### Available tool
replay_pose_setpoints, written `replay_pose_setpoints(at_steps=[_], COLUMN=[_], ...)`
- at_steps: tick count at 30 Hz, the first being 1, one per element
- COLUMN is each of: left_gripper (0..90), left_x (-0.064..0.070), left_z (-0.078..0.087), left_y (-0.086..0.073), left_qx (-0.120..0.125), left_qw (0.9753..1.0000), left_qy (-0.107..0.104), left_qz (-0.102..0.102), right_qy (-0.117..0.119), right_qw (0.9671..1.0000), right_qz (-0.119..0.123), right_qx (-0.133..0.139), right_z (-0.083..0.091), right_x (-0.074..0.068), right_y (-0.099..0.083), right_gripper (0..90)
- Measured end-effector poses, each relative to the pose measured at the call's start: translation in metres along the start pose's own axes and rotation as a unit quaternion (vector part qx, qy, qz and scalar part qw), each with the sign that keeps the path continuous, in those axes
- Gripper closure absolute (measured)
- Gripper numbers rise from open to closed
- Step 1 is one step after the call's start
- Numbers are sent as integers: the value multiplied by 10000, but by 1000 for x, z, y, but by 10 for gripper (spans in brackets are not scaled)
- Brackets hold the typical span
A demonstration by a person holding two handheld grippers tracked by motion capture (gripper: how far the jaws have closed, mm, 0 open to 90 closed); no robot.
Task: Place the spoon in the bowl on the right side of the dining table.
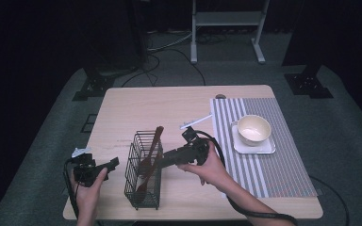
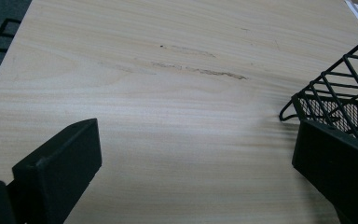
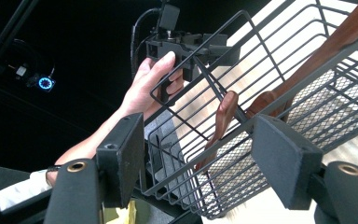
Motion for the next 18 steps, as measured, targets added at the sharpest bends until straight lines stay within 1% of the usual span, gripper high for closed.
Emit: replay_pose_setpoints(at_steps=[5, 12, 18], left_gripper=[2, 2, 2], left_x=[1, 0, 0], left_z=[0, 0, 1], left_y=[0, 0, 1], left_qx=[5, 5, 1], left_qw=[10000, 10000, 10000], left_qy=[-9, -7, -7], left_qz=[15, 20, 8], right_qy=[-63, -201, -354], right_qw=[9999, 9996, 9989], right_qz=[7, 14, 58], right_qx=[-109, -205, -301], right_z=[-9, -14, -18], right_x=[1, 3, 5], right_y=[3, 6, 6], right_gripper=[362, 425, 522])
Point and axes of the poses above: each handheld gripper's, and its own axes: z roughly backward along the jaws, y roughly out of its top, x roughly to its right, the point moved 4 cm from there along -z, roughly forward along the jaws, and after that the axes turned 14 degrees about z, right-handed, at the moved point
